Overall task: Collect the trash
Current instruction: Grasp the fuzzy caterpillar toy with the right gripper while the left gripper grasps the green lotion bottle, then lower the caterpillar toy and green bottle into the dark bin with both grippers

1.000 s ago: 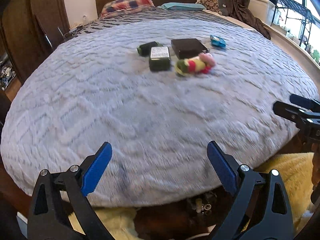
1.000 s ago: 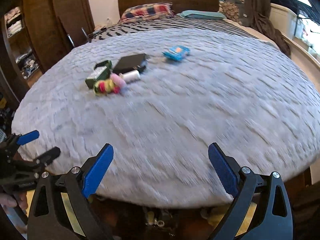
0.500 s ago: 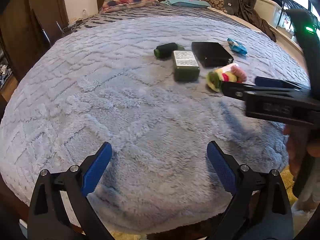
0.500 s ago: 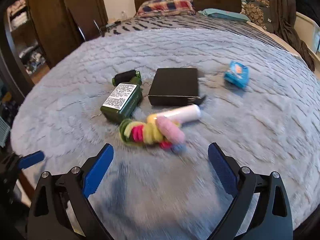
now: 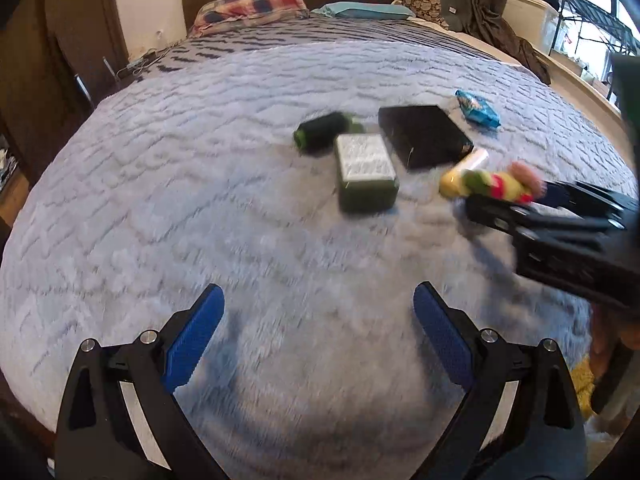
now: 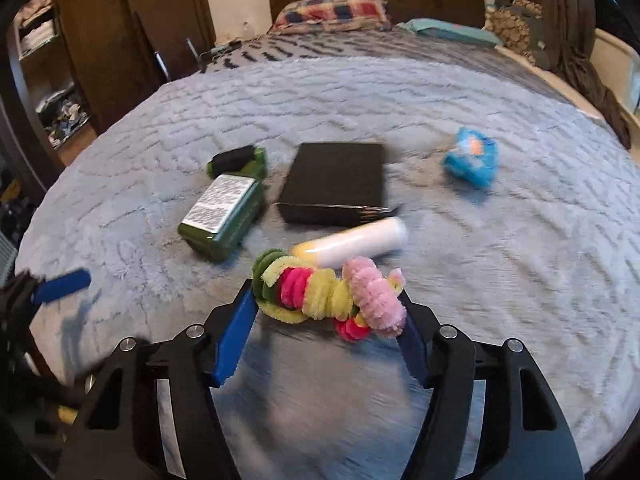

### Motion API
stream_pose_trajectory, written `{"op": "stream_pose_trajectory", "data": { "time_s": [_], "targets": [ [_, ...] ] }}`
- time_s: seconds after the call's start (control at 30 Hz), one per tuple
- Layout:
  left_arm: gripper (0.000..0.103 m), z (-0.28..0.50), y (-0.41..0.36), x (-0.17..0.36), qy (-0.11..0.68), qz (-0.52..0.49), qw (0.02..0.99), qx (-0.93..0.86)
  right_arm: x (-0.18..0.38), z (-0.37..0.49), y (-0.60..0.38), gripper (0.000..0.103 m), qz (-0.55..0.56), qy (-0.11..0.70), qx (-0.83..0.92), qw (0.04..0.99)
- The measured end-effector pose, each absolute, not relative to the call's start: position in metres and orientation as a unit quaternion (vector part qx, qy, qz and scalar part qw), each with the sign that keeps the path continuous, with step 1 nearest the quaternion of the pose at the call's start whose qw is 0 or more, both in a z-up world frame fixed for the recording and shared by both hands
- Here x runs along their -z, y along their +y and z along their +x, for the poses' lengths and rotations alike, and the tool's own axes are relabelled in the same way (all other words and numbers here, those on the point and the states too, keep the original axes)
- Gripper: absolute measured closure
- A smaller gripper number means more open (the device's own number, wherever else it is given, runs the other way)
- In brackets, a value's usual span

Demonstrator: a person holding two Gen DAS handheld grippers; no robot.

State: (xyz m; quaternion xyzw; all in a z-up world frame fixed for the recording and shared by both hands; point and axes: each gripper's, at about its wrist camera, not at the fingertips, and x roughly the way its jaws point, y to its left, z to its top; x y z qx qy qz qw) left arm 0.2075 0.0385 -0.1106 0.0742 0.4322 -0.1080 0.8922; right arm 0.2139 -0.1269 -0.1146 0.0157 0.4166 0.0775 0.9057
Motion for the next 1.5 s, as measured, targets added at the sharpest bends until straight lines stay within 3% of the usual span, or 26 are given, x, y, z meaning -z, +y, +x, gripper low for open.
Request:
{"op": "stream_pose_trajectory", "data": {
  "time_s": [0.17, 0.4, 0.6, 0.87, 1.3, 1.5],
  "targets": [
    [0.015, 0.230, 0.021, 0.105, 0.421, 0.077, 0.896, 0.116, 0.110, 0.200, -0.161, 0.037, 0.023, 0.408, -0.058, 0.911],
    [0.030, 0.271, 0.000, 0.107, 0.426, 0.072, 0.895, 0.109, 0.114, 0.185, -0.186, 0.037, 0.030, 0.409, -0.053, 0.910],
    [0.063, 0.291, -0.012, 0.122, 0.454, 0.059, 0.881, 0.119, 0.112, 0.178, -0.193, 0.037, 0.037, 0.406, -0.055, 0.911],
    [0.064, 0.259, -0.013, 0.120, 0.451, 0.059, 0.882, 0.125, 0.106, 0.153, -0.197, 0.037, 0.042, 0.401, -0.058, 0.913],
    [0.064, 0.112, -0.018, 0.076, 0.390, 0.051, 0.904, 0.169, 0.089, 0.070, -0.203, 0.037, 0.043, 0.380, -0.058, 0.922],
    [0.064, 0.047, -0.024, 0.092, 0.392, 0.043, 0.900, 0.188, 0.104, 0.023, -0.207, 0.037, 0.057, 0.390, -0.055, 0.918]
  ]
}}
